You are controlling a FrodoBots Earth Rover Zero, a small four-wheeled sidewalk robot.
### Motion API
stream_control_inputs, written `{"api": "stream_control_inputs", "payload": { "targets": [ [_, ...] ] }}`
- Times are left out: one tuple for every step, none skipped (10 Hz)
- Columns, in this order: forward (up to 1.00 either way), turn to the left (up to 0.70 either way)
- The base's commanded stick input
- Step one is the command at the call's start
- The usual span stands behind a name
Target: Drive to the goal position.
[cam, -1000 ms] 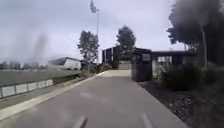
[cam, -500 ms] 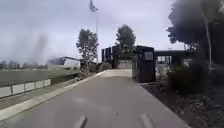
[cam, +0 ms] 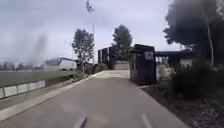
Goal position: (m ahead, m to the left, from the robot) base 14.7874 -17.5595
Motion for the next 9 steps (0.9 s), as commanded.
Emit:
{"api": "stream_control_inputs", "payload": {
  "targets": [
    [0.7, 0.0],
    [0.7, 0.0],
    [0.7, 0.0],
    [0.7, 0.0],
    [0.7, 0.0],
    [0.7, 0.0],
    [0.7, 0.0],
    [0.7, 0.0],
    [0.7, 0.0]
  ]
}}
